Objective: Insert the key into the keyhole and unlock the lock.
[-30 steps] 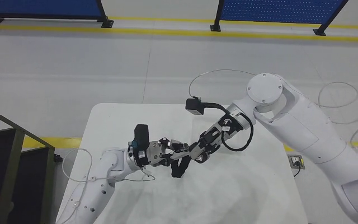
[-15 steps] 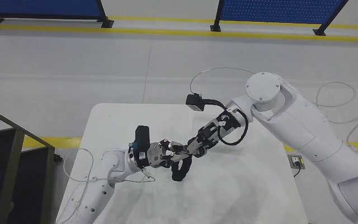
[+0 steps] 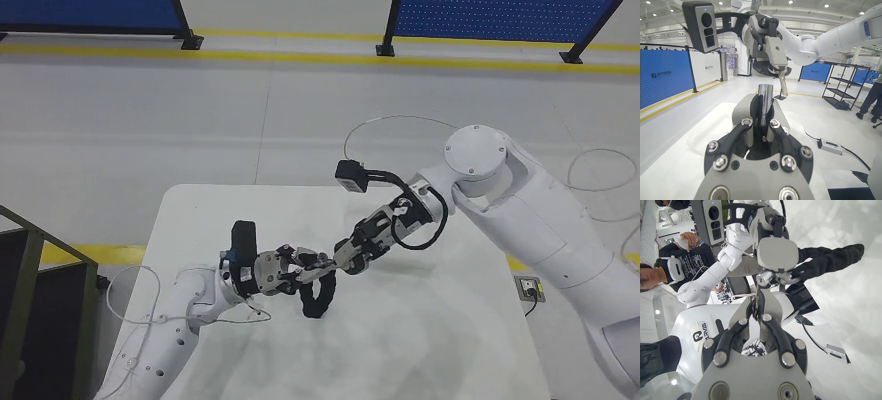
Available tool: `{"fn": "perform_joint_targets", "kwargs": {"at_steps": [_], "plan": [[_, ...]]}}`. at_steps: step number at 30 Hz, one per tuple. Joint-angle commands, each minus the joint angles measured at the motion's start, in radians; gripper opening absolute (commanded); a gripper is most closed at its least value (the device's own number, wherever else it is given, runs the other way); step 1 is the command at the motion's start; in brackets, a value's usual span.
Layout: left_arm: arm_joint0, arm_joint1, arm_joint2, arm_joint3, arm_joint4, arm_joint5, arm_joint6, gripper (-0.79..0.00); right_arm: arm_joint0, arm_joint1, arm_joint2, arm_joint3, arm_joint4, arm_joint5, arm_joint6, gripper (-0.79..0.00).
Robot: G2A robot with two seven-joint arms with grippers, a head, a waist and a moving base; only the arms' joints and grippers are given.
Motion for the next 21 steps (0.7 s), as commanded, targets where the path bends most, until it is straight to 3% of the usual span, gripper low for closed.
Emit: {"fn": "perform_joint_targets", "kwargs": {"at_steps": [1,8,21], "plan": [[0.005,0.001,-0.008,0.002,0.005,0.001,0.004,-0.785,0.011,0.006,0.014,-0.020,-0.023,0.005,0.004,-0.785],[0.018,0.001,-0.011,-0.011,0.047,0.003,0.022,-0.785,0.138,0.048,-0.049,-0.121,-0.159,0.011,-0.002,-0.785],[0.043,-0.001,0.001,-0.116,0.244,0.137,0.059,-0.785,0.344,0.122,-0.243,-0.215,0.008,0.111,-0.102,-0.785]]}}
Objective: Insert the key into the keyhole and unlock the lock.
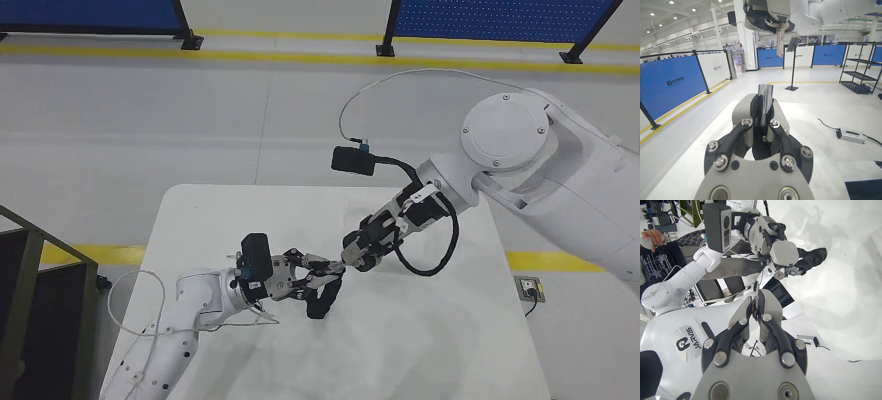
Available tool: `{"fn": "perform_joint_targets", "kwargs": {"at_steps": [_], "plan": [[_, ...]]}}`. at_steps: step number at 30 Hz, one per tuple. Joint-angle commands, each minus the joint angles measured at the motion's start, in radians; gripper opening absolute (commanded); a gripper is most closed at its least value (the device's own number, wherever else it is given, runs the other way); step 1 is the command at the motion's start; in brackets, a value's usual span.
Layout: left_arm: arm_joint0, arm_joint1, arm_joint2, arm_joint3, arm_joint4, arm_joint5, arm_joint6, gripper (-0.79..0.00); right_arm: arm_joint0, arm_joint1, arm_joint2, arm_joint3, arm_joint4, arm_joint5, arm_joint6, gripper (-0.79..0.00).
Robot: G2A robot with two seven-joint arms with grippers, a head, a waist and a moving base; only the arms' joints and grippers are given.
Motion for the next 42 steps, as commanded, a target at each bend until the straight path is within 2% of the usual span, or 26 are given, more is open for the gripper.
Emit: {"fn": "perform_joint_targets", "kwargs": {"at_steps": [1,22,27,36,42], "plan": [[0.003,0.000,0.002,-0.012,0.021,0.013,0.008,-0.785,0.024,0.012,-0.024,-0.002,0.016,0.023,-0.023,-0.785],[0.014,-0.001,-0.005,-0.027,0.039,0.062,0.052,-0.785,0.019,0.026,-0.040,-0.025,-0.021,0.029,-0.028,-0.785],[0.012,-0.002,-0.004,-0.018,0.041,0.063,0.054,-0.785,0.060,0.033,-0.087,-0.032,-0.024,0.019,-0.019,-0.785],[-0.002,-0.003,0.004,-0.016,0.071,0.065,0.040,-0.785,0.188,0.041,-0.241,-0.038,0.080,0.090,-0.089,-0.785],[-0.010,-0.005,0.007,-0.008,0.069,0.064,0.031,-0.785,0.200,0.039,-0.241,-0.042,0.109,0.121,-0.120,-0.785]]}}
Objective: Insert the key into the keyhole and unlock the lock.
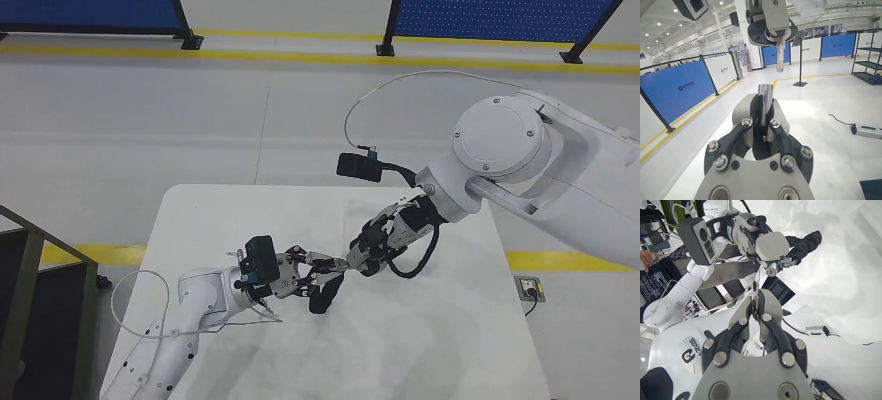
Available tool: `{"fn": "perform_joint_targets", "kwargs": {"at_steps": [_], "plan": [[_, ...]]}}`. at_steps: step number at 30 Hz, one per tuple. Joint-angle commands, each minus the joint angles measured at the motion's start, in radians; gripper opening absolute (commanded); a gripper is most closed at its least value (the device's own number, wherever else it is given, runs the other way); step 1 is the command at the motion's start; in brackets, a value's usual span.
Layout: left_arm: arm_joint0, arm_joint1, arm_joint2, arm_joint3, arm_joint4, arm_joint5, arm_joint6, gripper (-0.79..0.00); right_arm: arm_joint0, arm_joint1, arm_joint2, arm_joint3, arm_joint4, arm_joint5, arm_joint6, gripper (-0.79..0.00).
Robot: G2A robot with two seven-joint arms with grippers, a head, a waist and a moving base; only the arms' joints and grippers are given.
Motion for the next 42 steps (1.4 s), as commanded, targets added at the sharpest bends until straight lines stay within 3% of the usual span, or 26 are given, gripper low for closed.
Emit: {"fn": "perform_joint_targets", "kwargs": {"at_steps": [1,42], "plan": [[-0.002,0.000,0.000,0.001,-0.002,-0.001,-0.002,-0.785,0.002,-0.001,0.000,-0.004,-0.009,0.015,-0.015,-0.785],[-0.019,-0.001,-0.006,0.023,-0.010,-0.021,-0.004,-0.785,-0.049,-0.022,0.000,0.028,-0.049,0.025,-0.024,-0.785]]}}
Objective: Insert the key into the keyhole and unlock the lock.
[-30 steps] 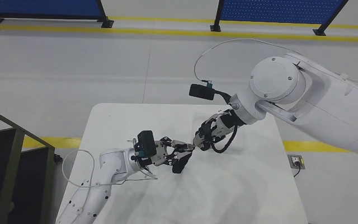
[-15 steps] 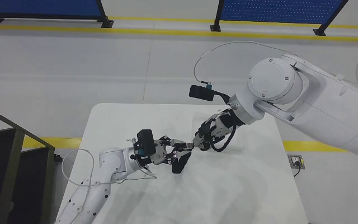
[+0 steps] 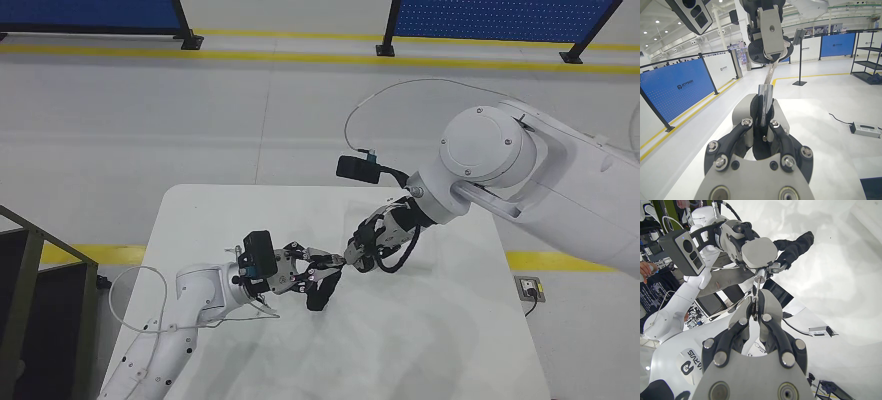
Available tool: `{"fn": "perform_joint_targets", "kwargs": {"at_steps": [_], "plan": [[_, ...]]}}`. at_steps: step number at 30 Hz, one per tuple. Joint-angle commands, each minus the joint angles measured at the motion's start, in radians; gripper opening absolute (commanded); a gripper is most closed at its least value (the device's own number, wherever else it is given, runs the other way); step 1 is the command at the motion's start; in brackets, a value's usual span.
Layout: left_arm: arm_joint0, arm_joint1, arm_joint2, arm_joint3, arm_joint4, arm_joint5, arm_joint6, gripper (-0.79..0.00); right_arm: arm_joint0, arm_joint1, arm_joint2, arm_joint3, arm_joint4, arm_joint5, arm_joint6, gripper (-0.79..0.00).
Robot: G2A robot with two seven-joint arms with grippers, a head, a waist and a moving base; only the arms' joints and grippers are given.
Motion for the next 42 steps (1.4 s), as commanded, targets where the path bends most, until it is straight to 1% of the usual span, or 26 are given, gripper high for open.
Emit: {"fn": "perform_joint_targets", "kwargs": {"at_steps": [1,13,31,32,33,34,40,42], "plan": [[0.000,0.000,0.000,0.000,0.000,0.000,0.001,-0.785,-0.001,-0.001,0.000,0.003,-0.002,0.000,0.000,-0.785],[-0.004,0.001,0.001,-0.002,0.014,-0.012,0.007,-0.785,-0.009,-0.021,0.000,0.034,-0.024,-0.009,0.009,-0.785],[-0.017,-0.004,0.021,0.013,-0.007,-0.023,-0.005,-0.785,-0.018,-0.076,0.000,0.081,-0.066,-0.025,0.025,-0.785],[-0.017,-0.005,0.022,0.014,-0.009,-0.023,-0.006,-0.785,-0.018,-0.078,0.000,0.084,-0.066,-0.024,0.024,-0.696],[-0.017,-0.005,0.022,0.016,-0.012,-0.024,-0.006,-0.785,-0.018,-0.080,0.000,0.085,-0.067,-0.022,0.022,-0.283],[-0.016,-0.005,0.023,0.018,-0.017,-0.024,-0.005,-0.785,-0.017,-0.081,0.000,0.087,-0.066,-0.021,0.021,0.000],[-0.011,-0.008,0.021,0.048,-0.091,-0.040,-0.028,-0.785,0.016,-0.082,0.000,0.101,-0.043,-0.037,0.037,0.000],[-0.008,-0.008,0.014,0.056,-0.130,-0.053,-0.043,-0.785,0.035,-0.080,0.000,0.105,-0.045,-0.082,0.082,0.000]]}}
